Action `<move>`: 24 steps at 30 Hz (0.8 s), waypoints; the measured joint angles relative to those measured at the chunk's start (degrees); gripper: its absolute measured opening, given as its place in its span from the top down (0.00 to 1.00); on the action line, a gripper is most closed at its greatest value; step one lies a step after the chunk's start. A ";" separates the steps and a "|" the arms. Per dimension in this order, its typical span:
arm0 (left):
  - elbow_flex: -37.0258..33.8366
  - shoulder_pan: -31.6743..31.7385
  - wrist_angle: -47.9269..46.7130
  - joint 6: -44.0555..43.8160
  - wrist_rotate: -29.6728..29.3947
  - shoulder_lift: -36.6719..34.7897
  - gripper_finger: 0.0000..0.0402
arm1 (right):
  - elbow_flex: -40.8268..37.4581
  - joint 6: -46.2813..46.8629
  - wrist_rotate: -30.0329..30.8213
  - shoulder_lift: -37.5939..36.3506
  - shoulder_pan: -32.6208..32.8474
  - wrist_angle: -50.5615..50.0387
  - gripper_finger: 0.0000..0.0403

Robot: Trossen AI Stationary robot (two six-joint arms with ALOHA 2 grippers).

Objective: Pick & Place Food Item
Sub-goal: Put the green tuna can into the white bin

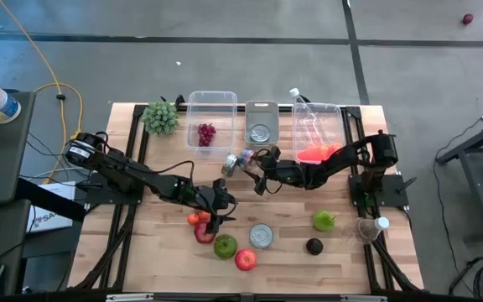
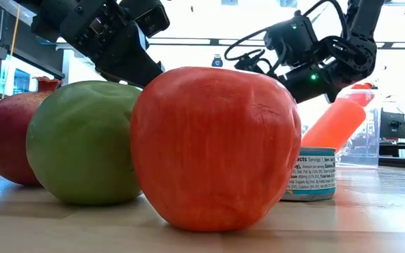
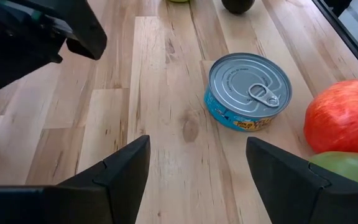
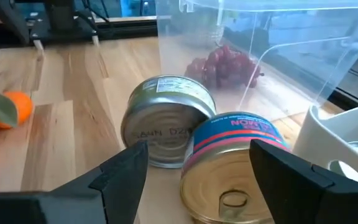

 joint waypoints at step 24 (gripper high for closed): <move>-0.02 0.00 -1.63 0.00 0.00 0.00 0.36 | 1.96 -7.17 2.08 0.00 2.27 -1.88 0.50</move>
